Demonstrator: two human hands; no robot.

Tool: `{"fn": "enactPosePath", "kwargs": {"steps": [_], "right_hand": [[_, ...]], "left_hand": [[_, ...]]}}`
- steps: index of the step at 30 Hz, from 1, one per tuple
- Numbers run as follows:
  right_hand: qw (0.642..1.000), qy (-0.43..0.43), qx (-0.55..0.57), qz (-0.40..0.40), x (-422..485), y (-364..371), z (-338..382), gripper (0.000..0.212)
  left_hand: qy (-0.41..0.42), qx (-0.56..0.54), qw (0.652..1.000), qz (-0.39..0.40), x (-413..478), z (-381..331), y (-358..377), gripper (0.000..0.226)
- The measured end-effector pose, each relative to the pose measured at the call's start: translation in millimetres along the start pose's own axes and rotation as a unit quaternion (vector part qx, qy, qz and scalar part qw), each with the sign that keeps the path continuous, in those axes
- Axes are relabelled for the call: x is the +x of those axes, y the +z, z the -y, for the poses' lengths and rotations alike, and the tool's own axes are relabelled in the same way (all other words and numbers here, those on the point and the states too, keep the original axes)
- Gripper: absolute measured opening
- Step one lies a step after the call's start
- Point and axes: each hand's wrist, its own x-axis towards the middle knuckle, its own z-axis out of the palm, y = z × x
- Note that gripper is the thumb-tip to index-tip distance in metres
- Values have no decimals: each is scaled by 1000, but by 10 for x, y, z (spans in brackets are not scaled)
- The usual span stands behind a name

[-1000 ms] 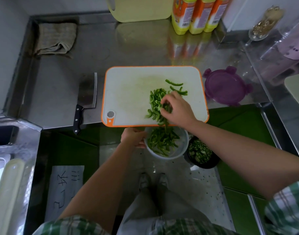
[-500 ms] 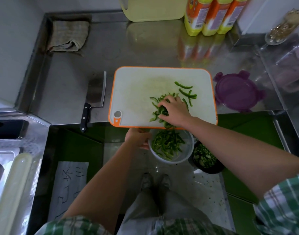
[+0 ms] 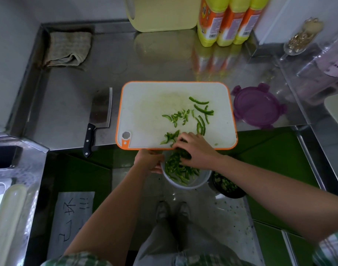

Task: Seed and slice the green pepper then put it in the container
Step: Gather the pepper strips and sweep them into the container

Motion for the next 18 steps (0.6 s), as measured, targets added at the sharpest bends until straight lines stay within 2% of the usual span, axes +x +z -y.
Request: {"fn": "enactPosePath", "kwargs": {"steps": [4,12,18], "right_hand": [[999,-32,11,8,-33,-43,33,52],[996,-61,42,-45,103,-118,18,21],[994,-41,56,-84,372,-141,20,20]], "left_hand": [[-1,5,1000,-3,-2,0,-7,5],[-10,8,1000,-6,30,8,-13,5],[-14,3,1000,-4,20,-17,-33,7]]}}
